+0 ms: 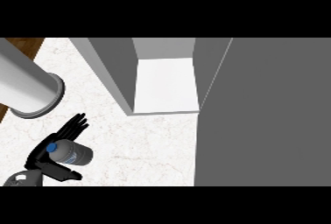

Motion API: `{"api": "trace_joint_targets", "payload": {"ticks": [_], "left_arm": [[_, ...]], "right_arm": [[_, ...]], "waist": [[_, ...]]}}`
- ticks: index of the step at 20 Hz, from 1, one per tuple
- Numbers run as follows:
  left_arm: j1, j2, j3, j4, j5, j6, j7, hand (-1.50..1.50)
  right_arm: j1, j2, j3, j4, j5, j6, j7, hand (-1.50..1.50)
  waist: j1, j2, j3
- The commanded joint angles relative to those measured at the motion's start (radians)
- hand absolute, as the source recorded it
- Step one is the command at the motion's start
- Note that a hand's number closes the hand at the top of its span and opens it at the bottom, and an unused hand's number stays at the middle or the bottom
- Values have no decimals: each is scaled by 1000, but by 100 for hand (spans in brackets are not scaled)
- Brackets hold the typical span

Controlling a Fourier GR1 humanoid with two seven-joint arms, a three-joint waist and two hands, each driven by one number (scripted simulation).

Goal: Pick up the bottled water, place it into the cabinet and close the cabinet

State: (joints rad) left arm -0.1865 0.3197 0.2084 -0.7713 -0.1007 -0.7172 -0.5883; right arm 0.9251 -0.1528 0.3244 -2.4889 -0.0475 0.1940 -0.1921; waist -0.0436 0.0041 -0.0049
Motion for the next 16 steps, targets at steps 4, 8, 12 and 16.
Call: {"api": "trace_joint_targets", "payload": {"ticks": [4,8,12,16], "left_arm": [[-33,-1,-78,140,-8,-170,-169,-150],[-21,-52,-109,180,-13,-104,-240,-150],[-83,-56,-81,250,43,-103,-206,150],[-71,-37,-90,279,71,-162,-219,150]], "right_arm": [[34,-8,-1,-83,-21,-4,15,-150],[57,-11,-3,-96,-18,-4,-2,-150],[60,-14,-4,-84,-16,-6,-3,-150],[121,-35,-13,-84,-24,23,-53,-150]], "waist": [[6,2,0],[6,2,-1],[11,2,0],[1,-2,0]]}}
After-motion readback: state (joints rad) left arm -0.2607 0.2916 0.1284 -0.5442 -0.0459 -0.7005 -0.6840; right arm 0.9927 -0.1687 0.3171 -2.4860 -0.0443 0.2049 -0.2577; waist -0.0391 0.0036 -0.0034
